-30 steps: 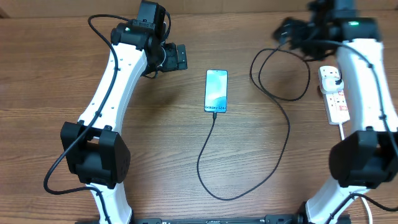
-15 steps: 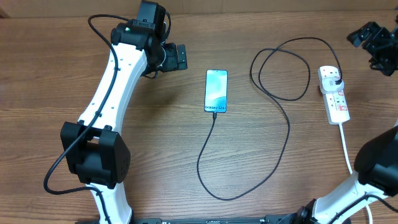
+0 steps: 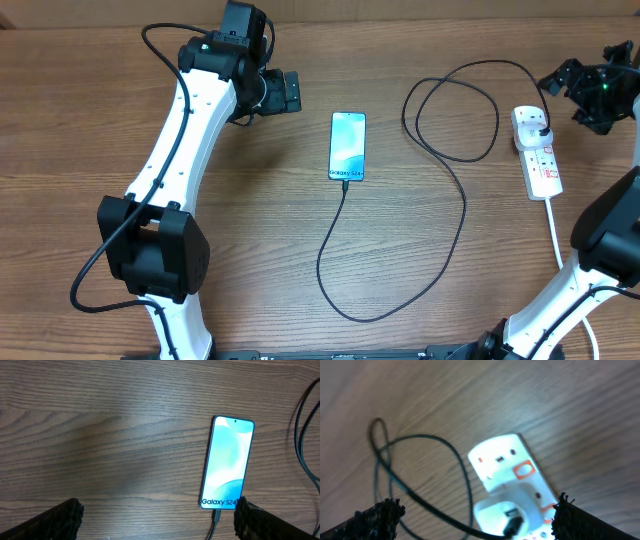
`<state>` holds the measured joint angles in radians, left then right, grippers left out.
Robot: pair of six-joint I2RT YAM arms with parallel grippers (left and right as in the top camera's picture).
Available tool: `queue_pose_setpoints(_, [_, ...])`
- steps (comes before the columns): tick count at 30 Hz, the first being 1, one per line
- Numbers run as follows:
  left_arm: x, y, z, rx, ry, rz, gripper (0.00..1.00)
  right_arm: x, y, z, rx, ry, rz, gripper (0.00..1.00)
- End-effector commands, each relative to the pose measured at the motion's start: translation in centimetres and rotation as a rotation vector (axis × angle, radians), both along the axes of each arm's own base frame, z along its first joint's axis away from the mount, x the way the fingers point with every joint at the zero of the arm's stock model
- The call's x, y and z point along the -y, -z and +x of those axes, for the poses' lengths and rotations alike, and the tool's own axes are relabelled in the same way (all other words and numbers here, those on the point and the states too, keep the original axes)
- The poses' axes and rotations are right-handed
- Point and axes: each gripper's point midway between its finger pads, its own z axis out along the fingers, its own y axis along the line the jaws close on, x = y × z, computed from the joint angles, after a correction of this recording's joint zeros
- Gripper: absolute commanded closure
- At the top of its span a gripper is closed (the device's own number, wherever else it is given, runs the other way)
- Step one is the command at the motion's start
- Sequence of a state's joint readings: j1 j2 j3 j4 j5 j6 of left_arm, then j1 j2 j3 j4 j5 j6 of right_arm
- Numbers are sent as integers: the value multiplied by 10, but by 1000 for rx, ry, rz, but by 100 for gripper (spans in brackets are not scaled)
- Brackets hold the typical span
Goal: Plug charger to phone and switch on socket
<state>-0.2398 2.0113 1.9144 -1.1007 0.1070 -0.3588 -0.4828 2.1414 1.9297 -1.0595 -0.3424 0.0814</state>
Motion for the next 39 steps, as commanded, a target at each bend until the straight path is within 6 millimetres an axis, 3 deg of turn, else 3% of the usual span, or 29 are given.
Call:
queue_pose_setpoints(1, [-4, -17, 3, 48, 12, 10, 0, 10, 2, -4, -30, 0, -67, 0])
queue_pose_setpoints(6, [-4, -17, 3, 48, 12, 10, 0, 2, 18, -13, -67, -68, -53, 0])
queue_pose_setpoints(20, [-4, -17, 3, 48, 12, 10, 0, -12, 34, -43, -153, -183, -6, 0])
queue_pose_setpoints(29, [-4, -17, 3, 48, 12, 10, 0, -13, 55, -43, -146, -182, -5, 0])
queue_pose_setpoints(39, [-4, -17, 3, 48, 12, 10, 0, -15, 64, -34, -96, -188, 2, 0])
